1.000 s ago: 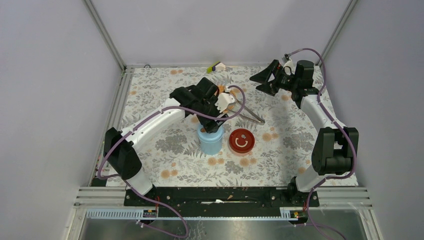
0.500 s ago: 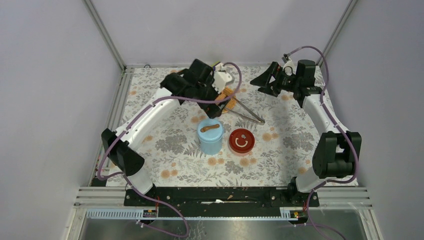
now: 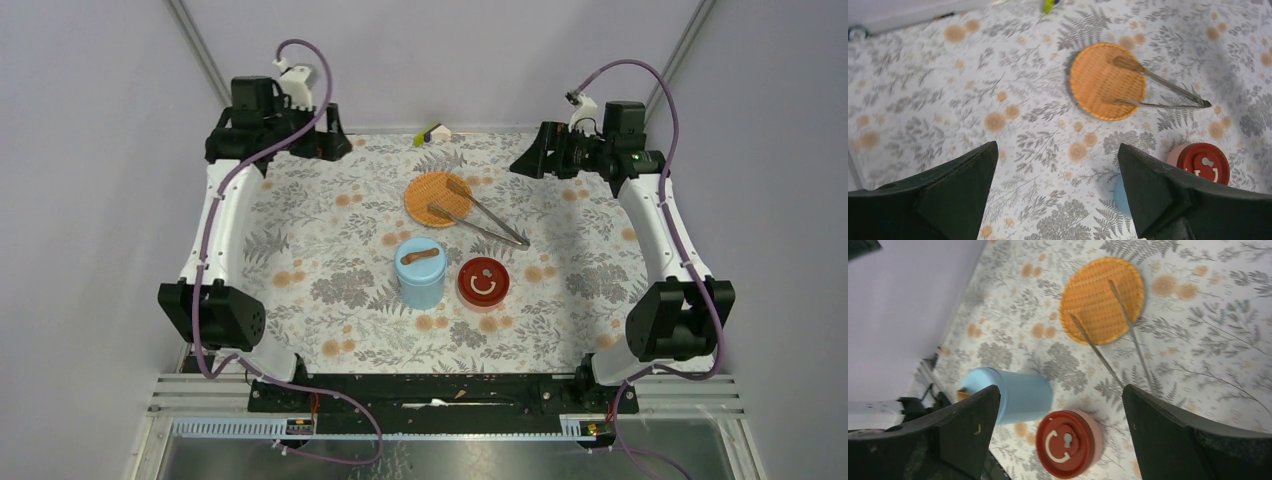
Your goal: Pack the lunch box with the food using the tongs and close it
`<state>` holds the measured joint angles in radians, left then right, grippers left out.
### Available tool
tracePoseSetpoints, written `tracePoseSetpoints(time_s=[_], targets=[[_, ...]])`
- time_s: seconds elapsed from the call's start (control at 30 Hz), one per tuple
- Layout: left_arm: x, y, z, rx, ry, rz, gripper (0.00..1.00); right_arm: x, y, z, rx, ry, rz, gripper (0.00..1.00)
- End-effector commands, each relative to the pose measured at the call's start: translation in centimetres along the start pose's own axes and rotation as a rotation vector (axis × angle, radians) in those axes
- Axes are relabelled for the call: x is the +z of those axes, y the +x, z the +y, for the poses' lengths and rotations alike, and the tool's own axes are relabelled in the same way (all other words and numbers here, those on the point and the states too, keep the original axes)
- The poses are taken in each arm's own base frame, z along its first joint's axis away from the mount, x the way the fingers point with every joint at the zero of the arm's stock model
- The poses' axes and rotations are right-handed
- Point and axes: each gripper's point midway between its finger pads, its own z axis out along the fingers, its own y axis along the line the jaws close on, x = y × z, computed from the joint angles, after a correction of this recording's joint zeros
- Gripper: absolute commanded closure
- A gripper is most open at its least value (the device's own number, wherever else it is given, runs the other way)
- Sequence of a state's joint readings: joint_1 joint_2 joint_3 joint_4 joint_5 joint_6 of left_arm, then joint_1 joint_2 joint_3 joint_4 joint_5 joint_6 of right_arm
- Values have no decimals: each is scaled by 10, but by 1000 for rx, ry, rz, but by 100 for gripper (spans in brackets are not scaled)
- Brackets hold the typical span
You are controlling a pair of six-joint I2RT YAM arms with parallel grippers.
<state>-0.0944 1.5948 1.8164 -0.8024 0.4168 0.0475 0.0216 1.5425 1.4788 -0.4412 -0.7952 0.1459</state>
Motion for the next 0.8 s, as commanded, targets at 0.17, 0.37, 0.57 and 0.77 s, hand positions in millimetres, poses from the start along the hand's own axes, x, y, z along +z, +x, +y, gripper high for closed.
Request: tracePoseSetpoints(time_s=[0.17, 0.37, 0.57, 0.77], targets=[[-17, 37, 91, -229, -121, -61, 1, -19, 15, -42, -195, 214, 63, 0], [-16, 89, 138, -306, -196, 9, 1, -33, 24, -90, -176, 314, 73, 0], [-9, 123, 159, -296, -282, 60, 1, -49, 37, -145, -110, 395, 91, 0], [-8, 133, 163, -306, -307, 71, 1, -51, 51, -173, -54, 412, 103, 0]])
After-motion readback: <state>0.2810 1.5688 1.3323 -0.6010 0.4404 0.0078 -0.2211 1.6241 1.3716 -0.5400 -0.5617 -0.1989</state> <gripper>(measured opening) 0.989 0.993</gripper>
